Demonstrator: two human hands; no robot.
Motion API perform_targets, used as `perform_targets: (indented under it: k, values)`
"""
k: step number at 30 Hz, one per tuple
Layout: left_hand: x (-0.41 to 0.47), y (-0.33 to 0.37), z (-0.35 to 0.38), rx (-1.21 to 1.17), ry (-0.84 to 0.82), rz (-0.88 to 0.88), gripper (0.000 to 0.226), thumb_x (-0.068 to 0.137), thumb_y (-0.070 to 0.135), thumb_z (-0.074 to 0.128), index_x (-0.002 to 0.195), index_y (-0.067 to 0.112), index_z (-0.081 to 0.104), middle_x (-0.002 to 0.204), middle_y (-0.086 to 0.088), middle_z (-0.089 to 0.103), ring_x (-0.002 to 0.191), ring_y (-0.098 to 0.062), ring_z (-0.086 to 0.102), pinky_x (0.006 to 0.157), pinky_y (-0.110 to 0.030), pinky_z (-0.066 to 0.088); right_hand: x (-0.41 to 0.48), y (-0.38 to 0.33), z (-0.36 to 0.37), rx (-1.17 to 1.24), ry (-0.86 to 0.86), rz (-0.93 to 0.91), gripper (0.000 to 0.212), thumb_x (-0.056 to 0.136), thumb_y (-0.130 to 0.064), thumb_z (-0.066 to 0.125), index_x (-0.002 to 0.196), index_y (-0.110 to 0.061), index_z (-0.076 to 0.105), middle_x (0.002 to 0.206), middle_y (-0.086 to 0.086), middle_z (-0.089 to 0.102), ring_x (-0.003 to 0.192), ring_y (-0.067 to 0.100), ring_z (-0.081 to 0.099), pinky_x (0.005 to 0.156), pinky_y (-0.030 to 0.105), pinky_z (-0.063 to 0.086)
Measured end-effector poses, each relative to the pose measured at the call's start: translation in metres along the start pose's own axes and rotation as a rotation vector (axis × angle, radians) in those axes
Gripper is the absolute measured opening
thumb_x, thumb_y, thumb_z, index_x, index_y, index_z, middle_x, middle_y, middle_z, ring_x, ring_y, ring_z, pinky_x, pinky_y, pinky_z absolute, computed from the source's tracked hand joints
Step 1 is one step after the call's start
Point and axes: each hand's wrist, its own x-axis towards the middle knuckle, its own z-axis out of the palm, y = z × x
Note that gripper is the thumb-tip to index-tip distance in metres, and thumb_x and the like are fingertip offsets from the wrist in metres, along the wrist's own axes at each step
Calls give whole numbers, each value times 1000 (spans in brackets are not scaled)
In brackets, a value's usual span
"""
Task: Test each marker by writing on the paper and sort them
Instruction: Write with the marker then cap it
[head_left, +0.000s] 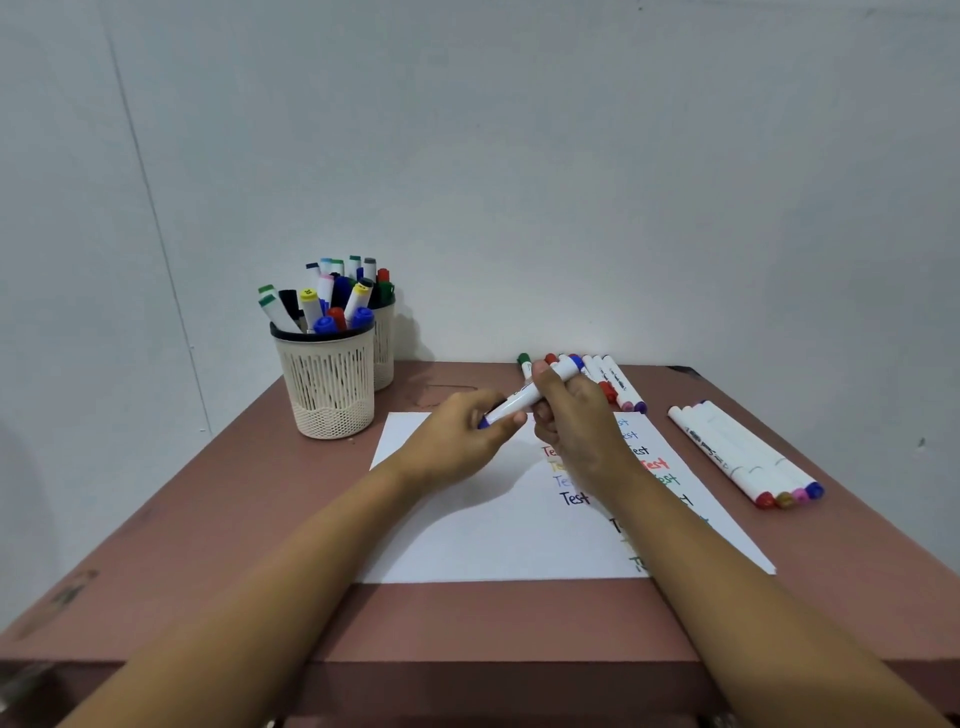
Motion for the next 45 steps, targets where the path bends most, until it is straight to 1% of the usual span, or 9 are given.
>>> perform_targets:
  k: [8,13,19,26,31,36,38,41,45]
  values:
    - [-4,3,-4,-141,-42,-33,21,94,24,57,73,21,57,52,11,32,50,-9,28,49,-21,25,-3,-4,-1,19,-63,-21,34,101,-22,46,68,-14,46,52,-9,34,50,7,29,53,23,25]
    - [-2,-2,2,343,38,-79,23,95,41,48,94,19,54,66,7,45,65,-13,44,60,-31,33,-1,-2,5,12,97,66,32,97,-31,55,71,-12,56,58,0,42,51,12,35,46,22,28]
    - [-2,-6,3,633,51,101,26,99,30,41,107,7,52,103,-9,56,92,-32,52,73,-39,40,0,-1,9,17,277,188,42,93,-37,60,63,-10,51,51,1,44,40,9,35,40,19,27]
    - [-5,-2,9,504,-33,-2,20,98,27,42,102,8,44,88,-17,61,81,-38,54,66,-44,42,2,-4,11,-108,292,262,39,99,-32,45,67,-11,41,54,2,36,35,10,24,36,17,19]
    - [-6,2,10,703,74,66,28,98,37,39,99,10,48,86,-12,62,80,-35,55,57,-34,29,3,-3,13,-91,292,254,40,99,-28,42,62,-13,34,50,-1,32,32,9,20,38,20,18]
    - [-4,4,10,430,92,33,29,95,35,49,73,18,39,61,5,46,65,-28,44,55,-33,28,4,-3,12,-146,245,127,42,99,-25,42,59,-15,31,36,-11,27,32,7,22,42,24,21]
    - [-4,3,9,330,92,10,36,94,35,52,65,21,35,56,6,40,60,-20,39,54,-32,26,5,-3,11,-146,221,81,41,99,-25,42,60,-16,32,40,-9,28,35,7,24,44,25,22]
    - [-2,-3,6,108,81,-12,35,91,39,56,65,20,43,54,7,34,54,-14,33,56,-31,28,5,-4,9,-107,152,6,38,101,-24,40,65,-15,33,49,-5,29,38,7,24,42,21,24]
    - [-1,-6,3,147,92,-40,29,88,46,58,80,18,58,59,6,41,57,-11,38,58,-31,32,4,-5,9,-81,127,8,34,101,-25,42,69,-14,36,54,-1,33,42,9,25,40,19,24]
